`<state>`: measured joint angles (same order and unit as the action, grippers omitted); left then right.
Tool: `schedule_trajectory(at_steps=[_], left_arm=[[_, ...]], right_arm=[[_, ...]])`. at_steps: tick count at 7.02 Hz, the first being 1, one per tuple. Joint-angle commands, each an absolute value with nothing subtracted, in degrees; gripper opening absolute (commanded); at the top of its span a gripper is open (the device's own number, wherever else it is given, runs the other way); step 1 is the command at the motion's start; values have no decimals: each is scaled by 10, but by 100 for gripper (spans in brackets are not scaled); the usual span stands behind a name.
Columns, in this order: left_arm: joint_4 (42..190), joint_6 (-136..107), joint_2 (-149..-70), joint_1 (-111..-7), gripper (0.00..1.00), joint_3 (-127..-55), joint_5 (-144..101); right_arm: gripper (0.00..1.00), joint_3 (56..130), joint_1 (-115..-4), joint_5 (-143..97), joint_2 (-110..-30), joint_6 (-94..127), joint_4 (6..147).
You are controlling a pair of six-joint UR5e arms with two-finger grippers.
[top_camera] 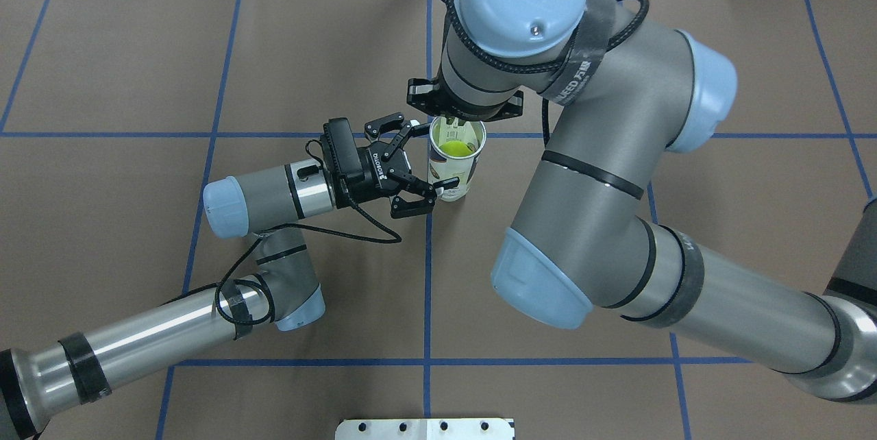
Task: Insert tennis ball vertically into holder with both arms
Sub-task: 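Open the right gripper and raise it away from the cup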
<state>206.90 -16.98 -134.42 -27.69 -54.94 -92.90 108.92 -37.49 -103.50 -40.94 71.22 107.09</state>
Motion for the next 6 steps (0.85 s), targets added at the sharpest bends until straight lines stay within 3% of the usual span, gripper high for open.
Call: schedule_trajectory(at_steps=[1,6], left_arm=[[2069,-171,-1344,-279,99,-555,-929],[2062,-172,-1310,-355,99,-606,-932]], right_arm=[[99,1103,-469,-1124,-413,675,1083],[99,1060,-716,-1298,-536,345,1080]])
